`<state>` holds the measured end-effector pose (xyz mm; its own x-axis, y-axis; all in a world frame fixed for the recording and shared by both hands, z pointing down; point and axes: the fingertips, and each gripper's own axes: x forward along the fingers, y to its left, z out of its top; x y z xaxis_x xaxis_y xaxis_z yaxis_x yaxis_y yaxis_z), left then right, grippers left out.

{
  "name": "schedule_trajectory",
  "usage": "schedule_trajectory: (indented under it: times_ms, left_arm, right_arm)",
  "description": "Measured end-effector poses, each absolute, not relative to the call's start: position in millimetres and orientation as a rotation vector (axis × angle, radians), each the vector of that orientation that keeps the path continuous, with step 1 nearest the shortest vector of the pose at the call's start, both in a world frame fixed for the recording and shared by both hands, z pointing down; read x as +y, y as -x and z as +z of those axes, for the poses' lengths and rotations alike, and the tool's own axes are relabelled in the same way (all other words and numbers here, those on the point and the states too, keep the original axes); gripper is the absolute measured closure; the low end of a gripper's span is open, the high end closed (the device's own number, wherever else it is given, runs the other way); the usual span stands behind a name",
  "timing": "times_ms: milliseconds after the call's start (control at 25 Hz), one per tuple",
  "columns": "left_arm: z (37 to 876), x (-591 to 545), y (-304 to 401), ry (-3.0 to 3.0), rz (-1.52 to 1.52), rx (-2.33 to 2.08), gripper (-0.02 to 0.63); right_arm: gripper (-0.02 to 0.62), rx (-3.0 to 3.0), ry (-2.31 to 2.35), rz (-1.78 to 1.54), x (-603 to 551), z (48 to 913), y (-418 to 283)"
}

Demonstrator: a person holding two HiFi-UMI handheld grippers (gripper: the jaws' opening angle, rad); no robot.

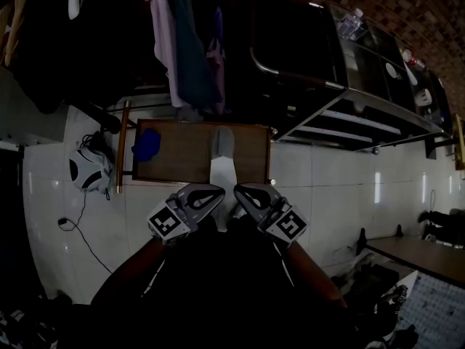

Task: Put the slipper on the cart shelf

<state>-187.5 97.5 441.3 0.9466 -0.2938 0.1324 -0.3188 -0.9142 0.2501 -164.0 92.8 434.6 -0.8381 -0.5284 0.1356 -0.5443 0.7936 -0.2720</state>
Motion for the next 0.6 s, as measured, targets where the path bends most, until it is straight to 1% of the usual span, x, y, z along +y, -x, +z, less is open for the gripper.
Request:
schedule_trajectory:
  times_ms: [280, 600]
  left_arm:
    - [441, 97, 153, -2.803, 0.168, -0.497, 0.595]
    - [442, 96, 130, -2.791, 0.237, -0.554, 0.595]
  right_arm:
    - [0.591, -2.92, -0.857, 0.53, 92, 448, 130]
    - [0.591, -2.923, -0.786, 0.568, 87, 467, 101]
